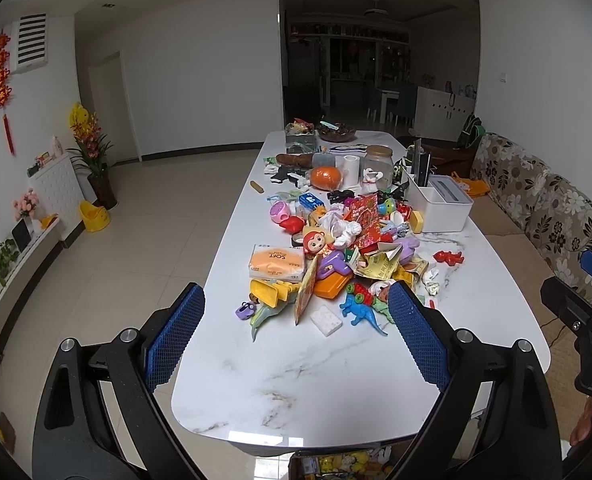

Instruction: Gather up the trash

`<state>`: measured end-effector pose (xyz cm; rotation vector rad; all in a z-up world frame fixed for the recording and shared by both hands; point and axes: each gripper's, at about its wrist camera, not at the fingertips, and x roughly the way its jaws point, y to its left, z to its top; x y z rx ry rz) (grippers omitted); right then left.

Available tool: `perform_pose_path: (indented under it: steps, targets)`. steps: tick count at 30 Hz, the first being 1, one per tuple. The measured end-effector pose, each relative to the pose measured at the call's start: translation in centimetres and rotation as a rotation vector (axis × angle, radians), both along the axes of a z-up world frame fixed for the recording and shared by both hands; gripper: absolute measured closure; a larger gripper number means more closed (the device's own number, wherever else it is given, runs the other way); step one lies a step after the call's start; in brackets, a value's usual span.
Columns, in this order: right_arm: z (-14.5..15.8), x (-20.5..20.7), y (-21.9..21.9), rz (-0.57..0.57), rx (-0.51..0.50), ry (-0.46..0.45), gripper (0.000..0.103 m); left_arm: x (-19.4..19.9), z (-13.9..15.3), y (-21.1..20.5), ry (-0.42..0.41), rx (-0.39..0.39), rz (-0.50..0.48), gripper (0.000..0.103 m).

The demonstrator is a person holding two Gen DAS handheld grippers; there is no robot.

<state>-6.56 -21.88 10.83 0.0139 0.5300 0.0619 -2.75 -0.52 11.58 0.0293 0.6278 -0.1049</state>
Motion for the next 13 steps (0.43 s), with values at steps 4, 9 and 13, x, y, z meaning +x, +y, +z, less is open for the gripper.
perform_pose_path:
  steps: [4,9,13]
  targets:
    - [-0.07,0.04,0.00,0.000,0.002,0.002,0.005,0.06,-0.10,-0.03,0.003,0.005,0.002,0.013]
    - [-0.10,0.11,0.03,0.000,0.000,0.006,0.005,0.42,-0.20,-0.05,0.008,0.005,0.006,0.013]
    - [-0.21,0.29,0.06,0.003,0.002,0.011,0.005,0.43,-0.22,-0.02,0.008,0.007,0.004,0.013]
